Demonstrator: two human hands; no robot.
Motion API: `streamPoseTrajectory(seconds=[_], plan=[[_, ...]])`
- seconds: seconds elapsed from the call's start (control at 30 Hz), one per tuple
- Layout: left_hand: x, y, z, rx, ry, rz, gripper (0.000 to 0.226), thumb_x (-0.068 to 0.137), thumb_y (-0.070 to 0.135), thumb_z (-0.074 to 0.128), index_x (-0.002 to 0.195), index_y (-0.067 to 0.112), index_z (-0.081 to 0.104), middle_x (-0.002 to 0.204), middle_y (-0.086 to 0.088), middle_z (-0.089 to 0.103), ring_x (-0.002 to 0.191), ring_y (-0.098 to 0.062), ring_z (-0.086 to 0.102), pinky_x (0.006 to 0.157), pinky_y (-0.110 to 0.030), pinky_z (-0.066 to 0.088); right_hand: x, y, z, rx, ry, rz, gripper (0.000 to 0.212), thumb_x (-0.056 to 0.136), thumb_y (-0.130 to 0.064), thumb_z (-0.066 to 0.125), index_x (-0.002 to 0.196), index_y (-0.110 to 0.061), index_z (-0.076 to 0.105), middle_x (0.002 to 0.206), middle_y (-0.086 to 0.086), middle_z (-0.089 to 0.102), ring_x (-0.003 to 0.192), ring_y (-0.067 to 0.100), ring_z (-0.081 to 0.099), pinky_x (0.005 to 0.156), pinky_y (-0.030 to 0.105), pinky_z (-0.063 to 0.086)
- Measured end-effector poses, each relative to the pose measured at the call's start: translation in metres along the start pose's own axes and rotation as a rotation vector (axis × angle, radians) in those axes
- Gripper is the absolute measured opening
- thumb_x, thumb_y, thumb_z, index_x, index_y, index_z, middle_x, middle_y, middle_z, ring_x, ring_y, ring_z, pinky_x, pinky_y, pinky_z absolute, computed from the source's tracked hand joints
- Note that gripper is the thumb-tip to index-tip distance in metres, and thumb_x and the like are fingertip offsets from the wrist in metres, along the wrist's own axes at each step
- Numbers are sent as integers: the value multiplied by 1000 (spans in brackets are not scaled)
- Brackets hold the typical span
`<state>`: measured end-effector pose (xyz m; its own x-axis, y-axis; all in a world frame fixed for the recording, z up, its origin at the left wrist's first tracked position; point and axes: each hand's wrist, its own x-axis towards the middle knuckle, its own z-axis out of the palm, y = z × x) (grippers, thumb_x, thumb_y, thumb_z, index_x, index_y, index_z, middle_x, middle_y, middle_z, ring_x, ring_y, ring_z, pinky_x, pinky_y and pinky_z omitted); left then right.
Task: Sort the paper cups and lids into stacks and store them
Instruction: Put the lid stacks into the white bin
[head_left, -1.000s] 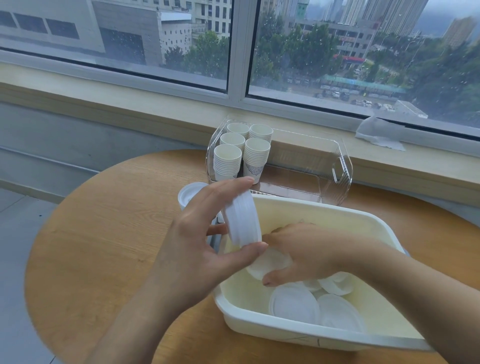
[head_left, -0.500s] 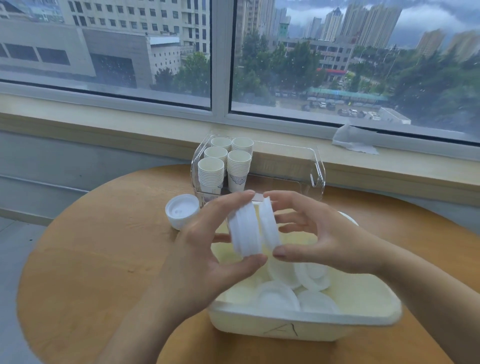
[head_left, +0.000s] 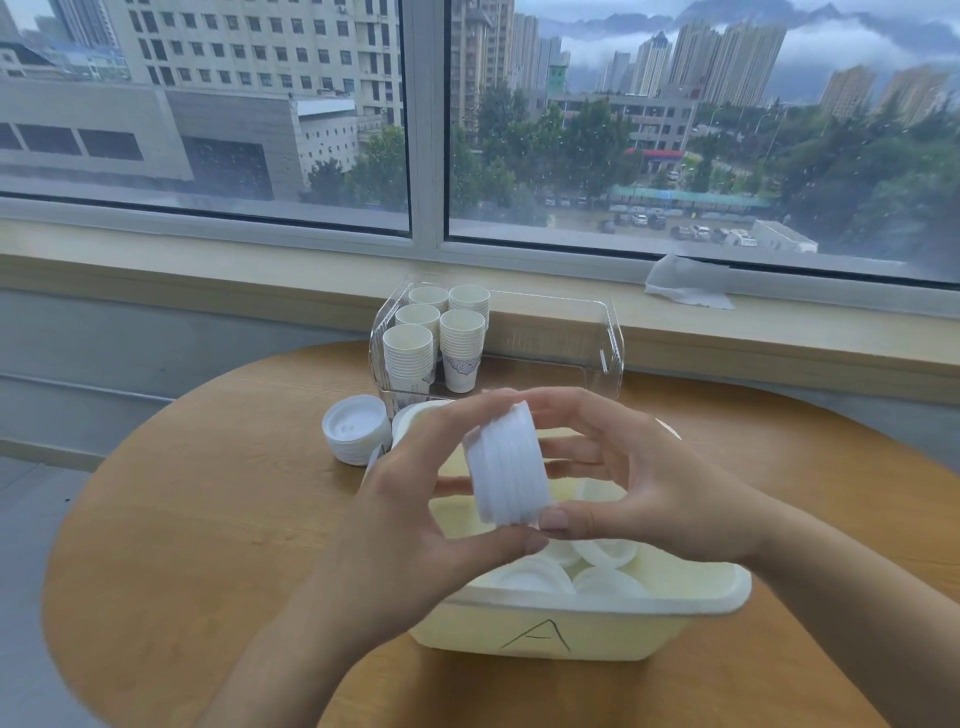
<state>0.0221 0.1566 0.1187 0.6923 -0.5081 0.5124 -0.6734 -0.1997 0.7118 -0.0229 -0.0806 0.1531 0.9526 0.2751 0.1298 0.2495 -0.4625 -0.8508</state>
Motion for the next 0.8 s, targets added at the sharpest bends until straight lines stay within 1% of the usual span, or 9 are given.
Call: streamPoseTrajectory(seconds=[0.07, 0.17, 0.37, 0.5, 0.6, 0.67, 0.7, 0.77, 0.8], plan=[[-1, 2, 0, -7, 0, -5, 86, 71, 41, 94, 143, 54, 49, 139, 29, 59, 138, -2, 51, 96, -12, 49, -1, 1, 1, 21, -2, -5, 78, 83, -12, 88, 149, -25, 49, 147, -1, 60, 133, 23, 63, 113, 49, 48], [-1, 3, -1, -10, -7, -9, 86, 70, 42, 93, 144, 54, 49, 141, 27, 58, 138, -4, 51, 96, -21, 55, -1, 2, 2, 46, -6, -6, 78, 83, -11, 88, 149, -25, 49, 147, 1, 60, 133, 24, 63, 113, 49, 48], [1, 4, -3, -2, -28, 13, 88, 71, 41, 94, 144, 58, 47, 141, 27, 58, 136, -4, 53, 98, -26, 55, 5, -1, 1, 61, -17, 18, 77, 81, -12, 89, 147, -27, 52, 141, -1, 64, 128, 20, 66, 111, 47, 52], [3, 3, -5, 24, 8, 48, 78, 76, 37, 92, 140, 57, 51, 137, 23, 60, 132, -9, 56, 91, -23, 58, 14, -3, 2, 47, -42, 13, 78, 80, -14, 89, 147, -28, 53, 141, -2, 64, 127, 19, 67, 109, 43, 53], [3, -2, -8, 42, 58, 42, 75, 75, 33, 93, 137, 52, 55, 136, 23, 61, 130, -10, 57, 89, -21, 57, 21, -4, -3, 4, -51, 36, 82, 78, -24, 89, 149, -34, 50, 142, -10, 63, 128, 9, 64, 109, 33, 53], [2, -7, -11, 39, 80, 22, 77, 74, 29, 94, 138, 51, 56, 137, 25, 60, 130, -7, 56, 88, -17, 56, 25, 1, -11, -118, -40, 66, 84, 76, -35, 90, 149, -39, 49, 142, -18, 61, 130, 1, 61, 110, 30, 52], [1, -9, -12, 32, 84, 10, 78, 73, 28, 94, 138, 50, 56, 137, 26, 60, 130, -5, 56, 88, -15, 55, 25, 7, -15, -228, -43, 88, 84, 76, -42, 91, 149, -41, 49, 143, -23, 59, 130, -3, 58, 110, 29, 50], [-3, -14, -14, 18, 83, -6, 80, 72, 26, 95, 139, 49, 57, 137, 27, 59, 129, -4, 56, 87, -12, 54, 24, 18, -23, -516, -89, 169, 83, 76, -52, 89, 148, -46, 49, 144, -31, 54, 131, -9, 51, 113, 28, 46], [-5, -15, -14, 10, 79, -12, 81, 72, 26, 95, 139, 49, 57, 136, 27, 59, 129, -4, 56, 87, -11, 54, 22, 24, -25, -657, -137, 225, 82, 77, -55, 88, 148, -48, 48, 146, -33, 50, 133, -9, 47, 116, 29, 42]])
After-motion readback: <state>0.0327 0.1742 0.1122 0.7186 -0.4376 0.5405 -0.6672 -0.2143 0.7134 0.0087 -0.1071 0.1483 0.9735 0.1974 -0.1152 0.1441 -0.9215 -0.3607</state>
